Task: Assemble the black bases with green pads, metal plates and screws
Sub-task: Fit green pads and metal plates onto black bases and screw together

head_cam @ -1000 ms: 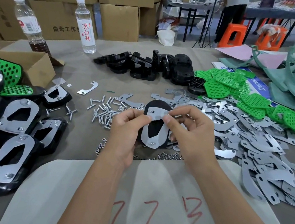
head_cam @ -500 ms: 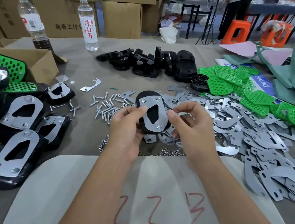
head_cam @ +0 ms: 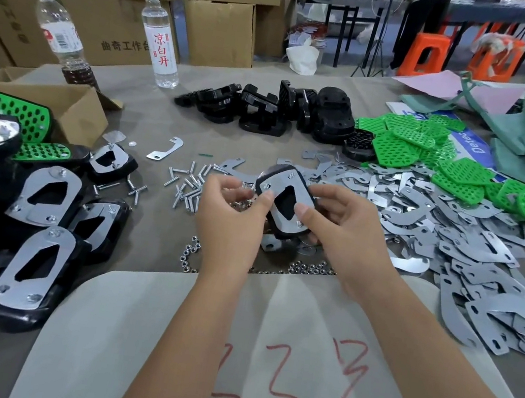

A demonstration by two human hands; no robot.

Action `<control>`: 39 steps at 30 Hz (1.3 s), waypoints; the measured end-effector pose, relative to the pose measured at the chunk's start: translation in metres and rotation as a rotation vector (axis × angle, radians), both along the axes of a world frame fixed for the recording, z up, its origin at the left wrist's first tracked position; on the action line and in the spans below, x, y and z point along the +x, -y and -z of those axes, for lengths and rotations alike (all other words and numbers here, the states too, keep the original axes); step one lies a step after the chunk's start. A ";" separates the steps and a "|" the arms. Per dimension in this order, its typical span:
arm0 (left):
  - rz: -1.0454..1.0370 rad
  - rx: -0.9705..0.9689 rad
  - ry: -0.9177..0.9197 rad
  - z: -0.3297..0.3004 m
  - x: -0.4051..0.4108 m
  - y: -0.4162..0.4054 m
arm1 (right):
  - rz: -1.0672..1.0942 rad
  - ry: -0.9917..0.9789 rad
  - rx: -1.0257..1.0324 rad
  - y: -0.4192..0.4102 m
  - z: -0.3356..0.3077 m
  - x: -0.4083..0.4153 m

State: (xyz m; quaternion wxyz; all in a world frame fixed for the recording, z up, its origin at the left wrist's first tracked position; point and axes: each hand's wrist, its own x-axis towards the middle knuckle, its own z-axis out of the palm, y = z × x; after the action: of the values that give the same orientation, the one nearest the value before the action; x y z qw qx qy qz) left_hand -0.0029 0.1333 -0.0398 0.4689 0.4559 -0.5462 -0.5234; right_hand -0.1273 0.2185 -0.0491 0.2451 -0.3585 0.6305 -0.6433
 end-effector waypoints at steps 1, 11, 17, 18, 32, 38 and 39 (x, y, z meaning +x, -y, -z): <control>-0.044 -0.095 0.063 -0.001 0.002 0.000 | 0.030 -0.069 0.002 0.000 0.000 0.001; -0.086 -0.435 0.724 0.000 0.006 0.000 | 0.036 -0.343 0.000 0.000 -0.004 0.015; -0.028 -0.548 0.841 -0.005 0.006 0.001 | 0.006 -0.201 0.004 -0.002 -0.006 0.010; -0.007 -0.562 0.856 -0.005 0.006 0.002 | 0.006 -0.181 0.002 -0.002 -0.006 0.009; 0.100 -0.596 0.698 -0.006 0.012 0.000 | 0.037 -0.244 -0.024 -0.008 -0.015 0.004; 0.107 -0.670 0.757 -0.006 0.010 0.000 | -0.028 -0.406 -0.043 -0.009 -0.012 0.013; 0.116 -0.682 0.764 -0.006 0.010 0.001 | -0.029 -0.408 -0.044 -0.009 -0.013 0.013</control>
State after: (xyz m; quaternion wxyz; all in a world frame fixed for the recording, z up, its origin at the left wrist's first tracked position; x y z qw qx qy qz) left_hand 0.0069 0.1321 -0.0334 0.3280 0.4049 -0.8425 -0.1366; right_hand -0.1140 0.2272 -0.0366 0.1136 -0.4958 0.6475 -0.5675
